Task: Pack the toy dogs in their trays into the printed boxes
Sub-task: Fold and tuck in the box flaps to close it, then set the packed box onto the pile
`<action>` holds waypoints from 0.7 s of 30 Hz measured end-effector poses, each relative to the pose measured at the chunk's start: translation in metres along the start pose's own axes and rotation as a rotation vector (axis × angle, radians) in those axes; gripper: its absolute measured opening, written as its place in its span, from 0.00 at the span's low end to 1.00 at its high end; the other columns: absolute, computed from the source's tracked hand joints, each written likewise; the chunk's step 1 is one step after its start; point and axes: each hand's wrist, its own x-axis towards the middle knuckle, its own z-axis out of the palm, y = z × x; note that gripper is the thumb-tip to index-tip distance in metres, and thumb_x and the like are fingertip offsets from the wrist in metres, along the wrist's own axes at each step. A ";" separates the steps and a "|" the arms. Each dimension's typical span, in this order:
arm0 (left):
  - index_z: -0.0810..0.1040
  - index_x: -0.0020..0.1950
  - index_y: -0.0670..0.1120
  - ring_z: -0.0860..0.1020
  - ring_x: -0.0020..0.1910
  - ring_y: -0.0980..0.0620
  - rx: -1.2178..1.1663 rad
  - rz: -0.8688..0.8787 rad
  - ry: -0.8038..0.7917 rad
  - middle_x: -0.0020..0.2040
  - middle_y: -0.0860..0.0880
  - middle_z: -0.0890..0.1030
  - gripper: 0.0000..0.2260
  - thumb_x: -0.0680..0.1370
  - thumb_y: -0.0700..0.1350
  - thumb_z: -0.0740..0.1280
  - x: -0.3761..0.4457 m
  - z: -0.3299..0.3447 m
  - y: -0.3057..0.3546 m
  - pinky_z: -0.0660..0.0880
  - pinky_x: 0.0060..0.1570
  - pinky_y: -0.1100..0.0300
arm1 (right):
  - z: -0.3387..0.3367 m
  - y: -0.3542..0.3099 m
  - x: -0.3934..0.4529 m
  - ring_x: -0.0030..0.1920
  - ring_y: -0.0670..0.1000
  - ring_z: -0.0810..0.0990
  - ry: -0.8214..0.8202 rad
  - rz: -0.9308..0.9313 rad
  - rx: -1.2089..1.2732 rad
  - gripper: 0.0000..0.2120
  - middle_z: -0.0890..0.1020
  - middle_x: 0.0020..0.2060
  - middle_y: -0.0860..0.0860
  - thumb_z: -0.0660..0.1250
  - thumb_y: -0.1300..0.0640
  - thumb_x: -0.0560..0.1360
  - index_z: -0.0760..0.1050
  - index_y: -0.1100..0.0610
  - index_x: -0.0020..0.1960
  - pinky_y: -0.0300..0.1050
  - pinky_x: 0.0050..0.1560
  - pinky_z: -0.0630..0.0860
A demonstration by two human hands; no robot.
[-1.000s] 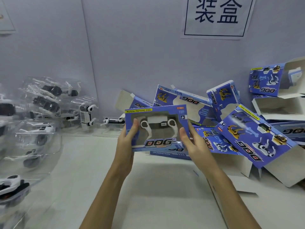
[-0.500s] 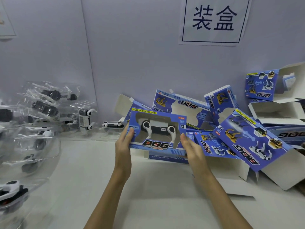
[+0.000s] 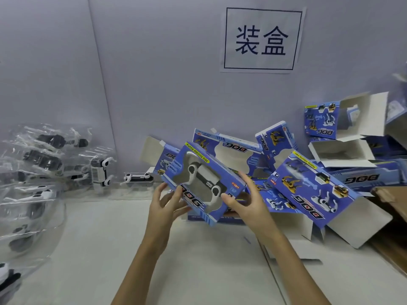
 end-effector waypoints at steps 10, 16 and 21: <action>0.84 0.59 0.44 0.86 0.43 0.45 0.154 0.042 -0.047 0.55 0.47 0.87 0.25 0.81 0.62 0.58 -0.003 -0.001 0.005 0.81 0.35 0.59 | -0.010 -0.054 -0.003 0.56 0.58 0.85 0.461 -0.240 0.784 0.17 0.83 0.53 0.57 0.73 0.58 0.78 0.72 0.59 0.63 0.55 0.64 0.82; 0.85 0.50 0.38 0.82 0.33 0.46 0.249 0.001 -0.089 0.47 0.43 0.87 0.23 0.87 0.54 0.58 -0.001 0.007 0.000 0.77 0.36 0.53 | -0.085 -0.080 -0.018 0.60 0.51 0.86 0.961 -0.380 0.813 0.27 0.84 0.63 0.59 0.76 0.48 0.78 0.75 0.64 0.69 0.42 0.56 0.83; 0.86 0.47 0.40 0.81 0.33 0.46 0.298 -0.021 -0.149 0.45 0.44 0.87 0.24 0.87 0.54 0.57 -0.007 0.012 -0.003 0.77 0.37 0.51 | -0.123 -0.069 -0.010 0.70 0.50 0.76 0.865 -0.003 0.024 0.49 0.77 0.72 0.51 0.78 0.38 0.71 0.60 0.60 0.81 0.48 0.67 0.75</action>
